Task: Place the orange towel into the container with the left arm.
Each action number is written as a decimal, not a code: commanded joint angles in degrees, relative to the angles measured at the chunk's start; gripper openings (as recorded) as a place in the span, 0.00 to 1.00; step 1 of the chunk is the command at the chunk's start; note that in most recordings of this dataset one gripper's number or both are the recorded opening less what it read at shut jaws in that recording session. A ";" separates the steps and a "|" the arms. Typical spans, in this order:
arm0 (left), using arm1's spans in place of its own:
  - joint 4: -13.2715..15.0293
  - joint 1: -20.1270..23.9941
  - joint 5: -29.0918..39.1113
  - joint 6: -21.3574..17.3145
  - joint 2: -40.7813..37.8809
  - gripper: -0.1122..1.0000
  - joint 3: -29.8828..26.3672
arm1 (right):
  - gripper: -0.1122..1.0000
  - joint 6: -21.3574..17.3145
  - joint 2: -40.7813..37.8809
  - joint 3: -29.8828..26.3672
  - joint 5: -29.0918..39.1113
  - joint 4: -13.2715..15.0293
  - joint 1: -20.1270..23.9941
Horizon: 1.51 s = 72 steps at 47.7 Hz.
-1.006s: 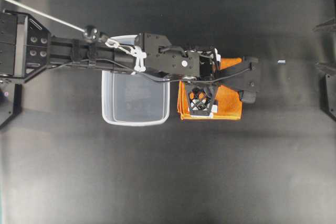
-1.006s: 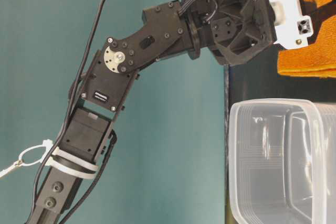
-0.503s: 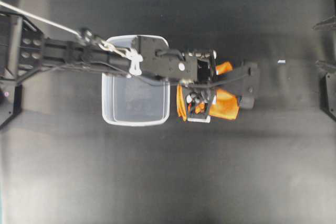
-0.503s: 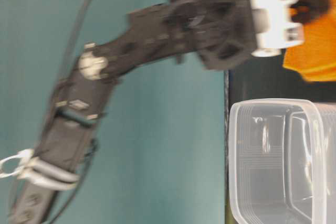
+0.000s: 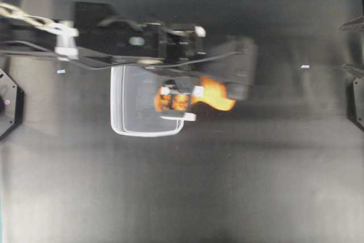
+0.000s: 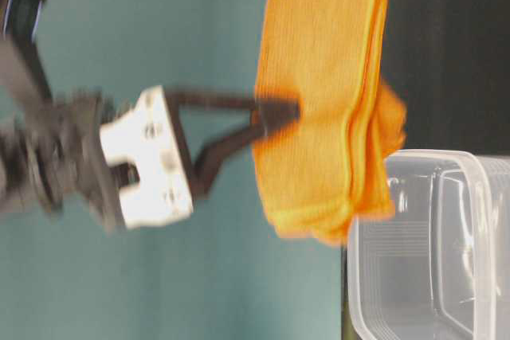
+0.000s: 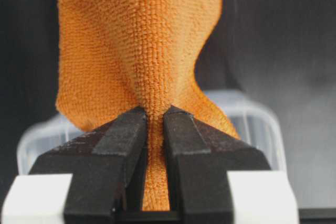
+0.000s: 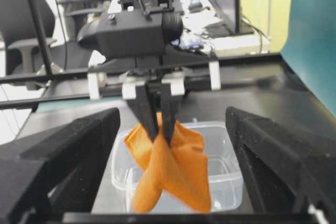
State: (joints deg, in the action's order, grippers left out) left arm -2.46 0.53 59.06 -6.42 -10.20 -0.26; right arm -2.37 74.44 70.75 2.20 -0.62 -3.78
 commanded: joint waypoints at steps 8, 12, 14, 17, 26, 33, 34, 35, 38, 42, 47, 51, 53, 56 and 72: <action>-0.18 1.93 -3.52 0.09 10.55 0.16 13.36 | 0.81 -0.09 -0.26 -0.44 -0.70 -0.18 -0.18; -0.18 2.37 -5.36 -0.18 12.13 0.16 16.08 | 0.81 -0.09 -0.26 -0.44 -0.70 -0.18 -0.18; -0.18 2.55 -6.15 -0.18 12.66 0.16 16.96 | 0.81 -0.09 -0.26 -0.44 -0.70 -0.18 -0.18; -0.18 2.81 -6.77 -0.26 12.92 0.16 17.49 | 0.81 -0.18 -0.26 -0.44 -0.70 -0.18 -0.18; -0.18 3.78 -6.94 -0.09 12.83 0.16 17.93 | 0.81 -0.35 -0.26 -0.44 -0.70 -0.18 -0.18; -0.18 3.69 -7.12 -0.79 12.74 0.16 18.63 | 0.81 -0.35 -0.35 -0.35 -0.70 -0.18 -0.18; -0.18 3.69 -7.12 -0.88 12.74 0.16 18.90 | 0.81 -0.35 -0.35 -0.35 -0.70 -0.18 -0.18; -0.18 3.69 -7.12 -0.97 12.83 0.16 19.16 | 0.81 -0.35 -0.35 -0.35 -0.70 -0.18 -0.18; -0.18 3.69 -7.29 -1.05 12.92 0.16 19.78 | 0.81 -0.35 -0.35 -0.26 -0.70 -0.18 -0.18; -0.18 3.69 -8.26 -1.05 13.10 0.16 20.48 | 0.81 -0.35 -0.35 -0.26 -0.70 -0.18 -0.18; -0.18 3.60 -10.46 -1.23 13.18 0.16 21.01 | 0.81 -0.35 -0.35 -0.26 -0.70 -0.18 -0.18; -0.18 3.52 -12.13 -1.14 13.18 0.16 21.27 | 0.81 -0.35 -0.26 -0.26 -0.70 -0.18 -0.18; -0.18 3.52 -12.74 -0.79 13.18 0.17 21.53 | 0.81 -0.35 -0.26 -0.26 -0.70 -0.18 -0.18; -0.18 3.60 -13.36 -0.79 13.18 0.26 21.88 | 0.81 -0.35 -0.26 -0.26 -0.88 -0.18 -0.18; -0.18 3.34 -18.11 -0.88 13.54 0.91 21.80 | 0.81 -0.35 -0.26 -0.18 -1.23 -0.18 -0.18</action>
State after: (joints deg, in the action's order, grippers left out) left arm -2.46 3.96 41.48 -7.29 1.93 22.32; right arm -2.64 74.53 70.93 1.58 -0.62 -3.78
